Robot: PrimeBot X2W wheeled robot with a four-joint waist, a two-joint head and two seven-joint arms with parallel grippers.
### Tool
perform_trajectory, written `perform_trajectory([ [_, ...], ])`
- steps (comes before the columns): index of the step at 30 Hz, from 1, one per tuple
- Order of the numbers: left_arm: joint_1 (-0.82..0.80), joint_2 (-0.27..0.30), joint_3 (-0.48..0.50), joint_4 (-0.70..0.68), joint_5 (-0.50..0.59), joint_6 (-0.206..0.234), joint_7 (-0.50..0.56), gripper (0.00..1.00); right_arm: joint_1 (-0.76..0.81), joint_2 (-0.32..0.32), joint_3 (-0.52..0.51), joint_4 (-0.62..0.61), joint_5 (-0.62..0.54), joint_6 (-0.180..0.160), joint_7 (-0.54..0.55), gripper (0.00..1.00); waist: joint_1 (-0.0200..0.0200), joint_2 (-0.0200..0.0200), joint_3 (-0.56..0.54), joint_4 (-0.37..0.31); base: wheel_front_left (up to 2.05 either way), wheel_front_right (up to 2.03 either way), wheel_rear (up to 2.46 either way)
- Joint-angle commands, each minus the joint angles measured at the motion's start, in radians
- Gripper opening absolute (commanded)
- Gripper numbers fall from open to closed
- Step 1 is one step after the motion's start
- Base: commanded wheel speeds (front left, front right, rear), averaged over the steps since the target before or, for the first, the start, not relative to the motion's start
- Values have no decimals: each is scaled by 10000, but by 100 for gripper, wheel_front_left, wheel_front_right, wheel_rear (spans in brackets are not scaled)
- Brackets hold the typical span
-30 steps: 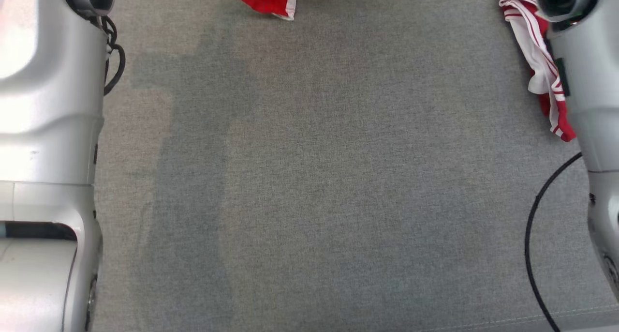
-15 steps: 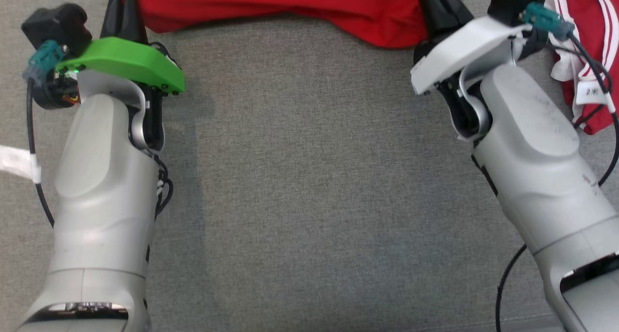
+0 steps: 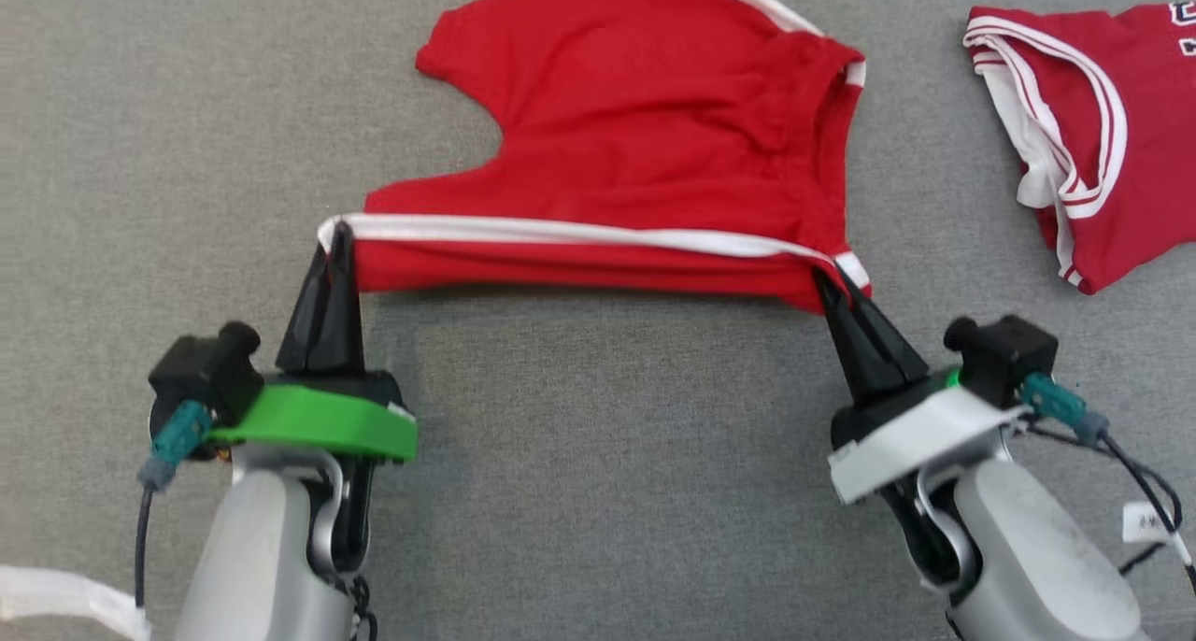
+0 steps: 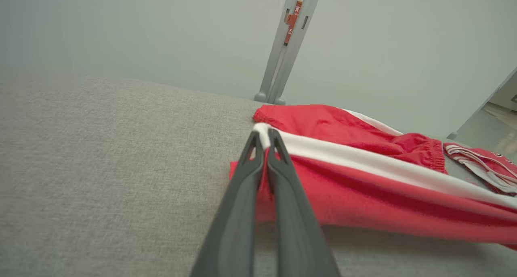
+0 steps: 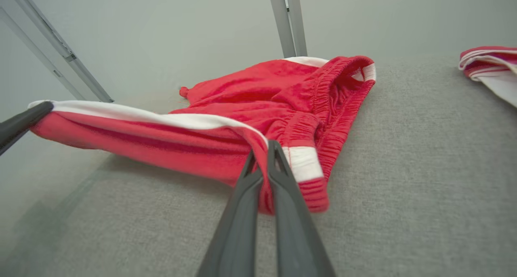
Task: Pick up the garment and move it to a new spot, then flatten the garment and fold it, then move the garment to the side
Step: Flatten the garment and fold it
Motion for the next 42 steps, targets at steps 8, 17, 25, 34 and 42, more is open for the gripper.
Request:
perform_trajectory([
  [8, 3211, 73, 401, -2085, 388, 228, -31, 0, 3658, -120, -568, -2126, -551, -32, -39, 0, 0, 0, -1722, 74, 0, 0, 0],
  [17, 4140, 74, 348, -2699, 366, 463, -33, 0, 5088, 12, -436, -3200, -499, -32, 499, 0, 0, 0, -2023, 16, 0, 0, 0],
  [25, 2231, 72, 138, -1804, 767, 89, -30, 0, 4050, 136, -776, -3177, -167, -28, 799, 0, 0, 0, -1454, -219, 0, 0, 0],
  [34, -2307, 327, -239, 1525, 1007, -58, 546, 0, 1307, 67, -1024, -2274, 648, -25, 984, 0, 0, 0, 305, -782, 0, 0, 0],
  [42, -5557, 334, -711, 4843, 1132, -164, 570, 0, -795, -142, -852, -854, 1370, -29, 817, 0, 0, 0, 1348, -1300, 0, 0, 0],
])
